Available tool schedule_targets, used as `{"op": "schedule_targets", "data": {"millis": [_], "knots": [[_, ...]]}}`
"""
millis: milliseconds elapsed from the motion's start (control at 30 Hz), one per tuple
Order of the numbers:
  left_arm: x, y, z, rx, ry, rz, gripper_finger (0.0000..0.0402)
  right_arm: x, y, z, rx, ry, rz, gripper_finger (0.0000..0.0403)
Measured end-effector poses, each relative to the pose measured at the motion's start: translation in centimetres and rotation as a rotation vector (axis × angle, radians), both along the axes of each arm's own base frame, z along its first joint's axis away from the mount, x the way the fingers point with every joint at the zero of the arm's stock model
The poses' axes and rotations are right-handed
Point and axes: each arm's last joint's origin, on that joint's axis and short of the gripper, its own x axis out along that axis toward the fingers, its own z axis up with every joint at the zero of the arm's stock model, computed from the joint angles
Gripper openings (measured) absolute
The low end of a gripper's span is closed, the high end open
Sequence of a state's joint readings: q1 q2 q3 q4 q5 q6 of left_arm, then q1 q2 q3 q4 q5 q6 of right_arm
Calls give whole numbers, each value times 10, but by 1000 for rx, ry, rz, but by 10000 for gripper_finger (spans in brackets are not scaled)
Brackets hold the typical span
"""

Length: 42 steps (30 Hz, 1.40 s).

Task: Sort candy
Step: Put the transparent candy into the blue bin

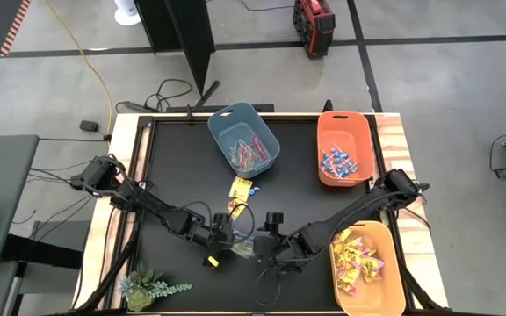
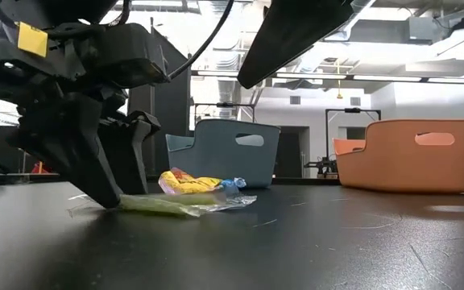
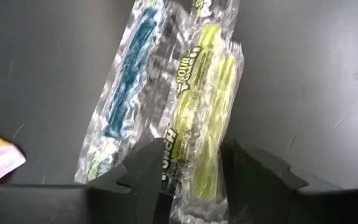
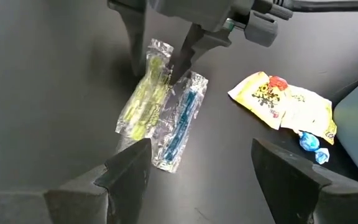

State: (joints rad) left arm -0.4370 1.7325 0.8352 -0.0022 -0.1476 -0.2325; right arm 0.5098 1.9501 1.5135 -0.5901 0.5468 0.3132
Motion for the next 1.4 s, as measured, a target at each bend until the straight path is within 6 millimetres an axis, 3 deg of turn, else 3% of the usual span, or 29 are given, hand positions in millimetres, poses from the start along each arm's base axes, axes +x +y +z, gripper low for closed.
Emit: {"op": "schedule_targets", "data": {"millis": [300, 667, 1400], "knots": [[6, 0, 4, -29, -63, -4, 212, 0, 0, 0, 1, 0, 0, 292], [5, 13, -2, 10, -9, 75, 185, 0, 0, 0, 5, -7, 0, 292], [7, 13, 1, 9, -25, 77, 11, 0, 0, 0, 4, -7, 0, 292]]}}
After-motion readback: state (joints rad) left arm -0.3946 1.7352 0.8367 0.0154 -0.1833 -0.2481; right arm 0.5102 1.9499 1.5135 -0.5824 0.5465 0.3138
